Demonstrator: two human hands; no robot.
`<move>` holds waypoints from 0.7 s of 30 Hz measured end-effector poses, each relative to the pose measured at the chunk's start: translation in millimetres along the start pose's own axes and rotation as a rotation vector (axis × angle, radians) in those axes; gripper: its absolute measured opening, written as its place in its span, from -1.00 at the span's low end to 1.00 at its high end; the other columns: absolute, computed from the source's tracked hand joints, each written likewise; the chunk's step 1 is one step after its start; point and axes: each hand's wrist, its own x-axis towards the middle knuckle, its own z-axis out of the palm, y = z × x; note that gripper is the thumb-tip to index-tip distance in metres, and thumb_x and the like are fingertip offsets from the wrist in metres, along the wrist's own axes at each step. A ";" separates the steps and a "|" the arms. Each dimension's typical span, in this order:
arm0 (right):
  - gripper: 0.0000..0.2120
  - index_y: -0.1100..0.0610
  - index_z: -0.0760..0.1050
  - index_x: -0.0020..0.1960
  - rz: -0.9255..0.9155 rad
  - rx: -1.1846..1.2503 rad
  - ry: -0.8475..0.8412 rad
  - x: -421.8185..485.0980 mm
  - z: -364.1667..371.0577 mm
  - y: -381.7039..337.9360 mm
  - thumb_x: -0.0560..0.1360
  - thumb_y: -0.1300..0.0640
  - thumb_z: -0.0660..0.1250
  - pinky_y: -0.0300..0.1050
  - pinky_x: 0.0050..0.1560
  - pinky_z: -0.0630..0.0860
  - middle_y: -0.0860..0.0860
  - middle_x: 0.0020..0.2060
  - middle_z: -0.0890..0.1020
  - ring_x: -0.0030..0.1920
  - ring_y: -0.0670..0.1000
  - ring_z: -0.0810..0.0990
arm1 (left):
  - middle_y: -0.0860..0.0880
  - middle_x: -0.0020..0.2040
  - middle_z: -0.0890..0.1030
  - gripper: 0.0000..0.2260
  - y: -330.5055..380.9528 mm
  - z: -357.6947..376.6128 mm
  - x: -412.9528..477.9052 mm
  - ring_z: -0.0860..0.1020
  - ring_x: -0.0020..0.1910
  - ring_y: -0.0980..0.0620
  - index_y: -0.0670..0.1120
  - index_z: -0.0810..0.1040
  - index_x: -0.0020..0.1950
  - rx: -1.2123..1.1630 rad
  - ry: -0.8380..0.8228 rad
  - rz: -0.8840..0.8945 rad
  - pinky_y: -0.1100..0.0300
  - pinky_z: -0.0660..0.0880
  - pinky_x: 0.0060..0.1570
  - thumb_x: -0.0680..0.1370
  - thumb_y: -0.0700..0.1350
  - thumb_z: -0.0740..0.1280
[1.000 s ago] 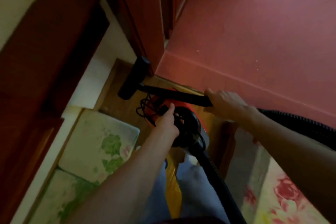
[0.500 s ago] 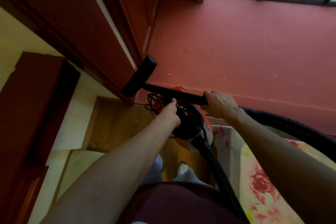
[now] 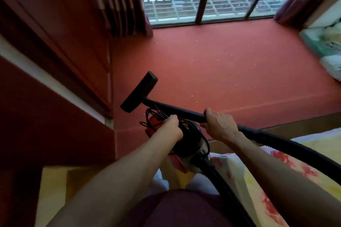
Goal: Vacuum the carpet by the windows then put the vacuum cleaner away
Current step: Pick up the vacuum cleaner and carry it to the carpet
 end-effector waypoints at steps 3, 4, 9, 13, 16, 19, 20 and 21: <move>-0.63 0.13 0.35 0.17 0.082 0.066 0.030 19.9 -15.9 4.9 0.54 -0.11 0.29 -0.01 -0.20 0.38 0.12 -0.05 0.66 -0.02 0.23 0.64 | -0.25 -0.04 0.50 -0.72 34.2 22.2 2.2 0.49 -0.23 -0.17 -0.29 0.44 0.26 0.129 -0.002 0.047 -0.05 0.52 0.04 0.64 -0.12 0.26; -0.63 0.13 0.36 0.17 0.100 0.083 0.039 27.6 -20.5 8.4 0.53 -0.11 0.29 -0.01 -0.19 0.39 0.12 -0.04 0.65 -0.02 0.23 0.63 | -0.23 -0.13 0.45 -0.76 43.8 30.1 -1.4 0.44 -0.28 -0.16 -0.27 0.43 0.23 0.158 -0.022 0.048 -0.05 0.49 0.05 0.65 -0.14 0.25; -0.64 0.14 0.38 0.14 0.167 0.110 0.058 71.7 -40.6 30.1 0.53 -0.12 0.30 0.00 -0.17 0.41 0.13 -0.01 0.65 0.01 0.23 0.63 | -0.22 0.14 0.54 -0.72 91.7 71.4 6.8 0.56 0.05 -0.20 -0.22 0.47 0.32 0.230 -0.038 0.048 0.00 0.45 -0.05 0.65 -0.14 0.26; -0.61 0.19 0.49 0.11 0.215 0.149 0.013 117.1 -50.2 55.0 0.54 -0.14 0.30 -0.01 -0.10 0.48 0.15 0.01 0.64 0.03 0.22 0.62 | -0.17 -0.17 0.57 -0.82 124.8 117.1 32.3 0.55 -0.25 -0.15 -0.20 0.52 0.09 0.276 0.011 0.060 -0.03 0.49 -0.26 0.64 -0.14 0.19; -0.59 0.16 0.52 0.09 0.215 0.114 0.010 164.2 -58.4 82.4 0.54 -0.19 0.28 -0.07 -0.17 0.40 0.12 -0.01 0.66 0.01 0.19 0.64 | -0.17 -0.20 0.58 -0.84 153.8 157.8 56.3 0.56 -0.27 -0.14 -0.20 0.51 0.06 0.334 0.029 0.094 -0.02 0.48 -0.33 0.64 -0.17 0.16; -0.55 0.14 0.49 0.13 0.224 0.094 0.006 213.2 -75.3 112.9 0.54 -0.24 0.24 -0.06 -0.13 0.43 0.11 0.01 0.65 0.04 0.19 0.63 | -0.18 -0.08 0.61 -0.84 186.4 203.1 64.1 0.53 -0.26 -0.13 -0.22 0.49 0.05 0.369 0.042 0.101 -0.05 0.45 -0.23 0.65 -0.18 0.14; -0.55 0.14 0.48 0.15 0.228 0.097 -0.009 227.4 -83.0 124.1 0.54 -0.23 0.24 -0.04 -0.08 0.47 0.11 0.04 0.64 0.06 0.19 0.63 | -0.19 0.02 0.62 -0.83 196.5 217.2 65.5 0.51 -0.24 -0.14 -0.22 0.49 0.05 0.390 0.043 0.105 -0.04 0.44 -0.14 0.65 -0.19 0.14; -0.56 0.13 0.46 0.18 0.229 0.101 -0.024 241.1 -90.6 136.3 0.54 -0.21 0.25 -0.02 -0.02 0.48 0.12 0.07 0.63 0.10 0.19 0.61 | -0.18 0.08 0.62 -0.83 206.2 231.7 65.3 0.50 -0.22 -0.15 -0.22 0.49 0.05 0.421 0.033 0.115 -0.02 0.42 -0.06 0.64 -0.20 0.14</move>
